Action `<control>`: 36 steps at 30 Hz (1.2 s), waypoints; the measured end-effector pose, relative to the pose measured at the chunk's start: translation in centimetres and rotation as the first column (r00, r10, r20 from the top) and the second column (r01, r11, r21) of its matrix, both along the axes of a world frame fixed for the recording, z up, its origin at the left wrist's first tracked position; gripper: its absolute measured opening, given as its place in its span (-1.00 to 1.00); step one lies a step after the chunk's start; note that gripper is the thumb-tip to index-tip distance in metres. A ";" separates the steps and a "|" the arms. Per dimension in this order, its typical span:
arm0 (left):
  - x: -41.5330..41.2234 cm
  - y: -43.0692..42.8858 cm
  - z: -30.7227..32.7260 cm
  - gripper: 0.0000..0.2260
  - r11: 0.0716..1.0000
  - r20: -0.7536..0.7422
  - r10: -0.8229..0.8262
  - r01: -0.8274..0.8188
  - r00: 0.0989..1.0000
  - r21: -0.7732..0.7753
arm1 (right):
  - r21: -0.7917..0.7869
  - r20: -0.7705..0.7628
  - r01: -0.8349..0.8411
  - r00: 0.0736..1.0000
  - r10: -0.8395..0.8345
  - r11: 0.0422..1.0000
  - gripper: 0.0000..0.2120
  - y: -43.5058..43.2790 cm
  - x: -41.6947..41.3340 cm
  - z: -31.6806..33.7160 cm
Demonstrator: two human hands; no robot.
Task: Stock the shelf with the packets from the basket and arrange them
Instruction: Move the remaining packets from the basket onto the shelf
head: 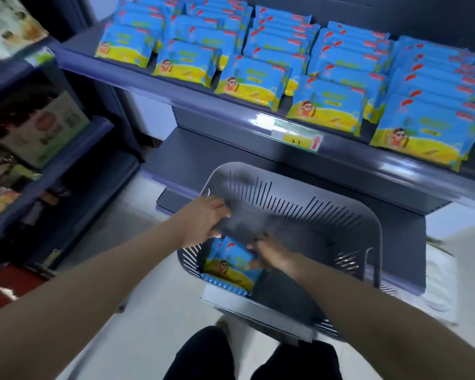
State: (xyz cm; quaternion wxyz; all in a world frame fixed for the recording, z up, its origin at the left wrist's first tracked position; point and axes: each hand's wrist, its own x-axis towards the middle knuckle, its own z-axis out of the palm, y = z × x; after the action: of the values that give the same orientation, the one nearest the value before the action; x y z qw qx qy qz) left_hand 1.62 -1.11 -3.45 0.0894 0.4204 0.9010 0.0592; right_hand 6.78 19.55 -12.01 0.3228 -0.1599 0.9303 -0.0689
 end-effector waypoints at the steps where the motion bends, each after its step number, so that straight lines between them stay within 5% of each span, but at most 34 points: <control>1: 0.0 -0.2 -0.2 -0.61 1.000 -0.018 -0.004 0.004 1.000 0.014 | 0.023 0.053 0.032 0.998 -0.034 0.999 -0.43 -0.4 -0.1 -0.9; 6: 0.4 -0.7 -1.2 -0.66 0.999 -0.034 0.005 -0.004 0.999 0.041 | 0.070 0.073 0.094 0.992 -0.099 0.993 -0.27 -1.8 -0.4 -3.2; 14: -0.3 2.6 -3.0 -0.59 0.988 0.102 -0.001 0.017 0.995 -0.153 | -0.057 -0.149 0.405 0.900 -0.409 0.912 -0.65 2.9 -0.9 1.6; 21: -0.4 5.9 -7.8 -0.37 0.905 0.336 0.098 0.057 0.937 -0.421 | -0.044 -0.255 0.500 0.831 -0.494 0.865 -0.63 7.9 -0.4 5.5; 27: -0.7 6.2 -9.6 -0.54 0.875 0.445 0.236 0.010 0.864 -0.483 | -0.097 -0.267 0.513 0.812 -0.518 0.853 -0.68 8.3 0.2 5.3; 36: 0.3 6.3 -9.1 -0.78 0.799 0.408 0.196 0.096 0.892 -0.593 | -0.120 -0.266 0.504 0.813 -0.517 0.855 -0.76 8.0 0.4 5.6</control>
State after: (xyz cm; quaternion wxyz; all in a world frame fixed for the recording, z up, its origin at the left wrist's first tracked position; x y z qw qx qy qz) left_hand 1.93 5.17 -12.51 0.4214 0.3202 0.8384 -0.1303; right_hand 7.20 27.59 -6.39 0.1494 0.0803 0.9741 -0.1492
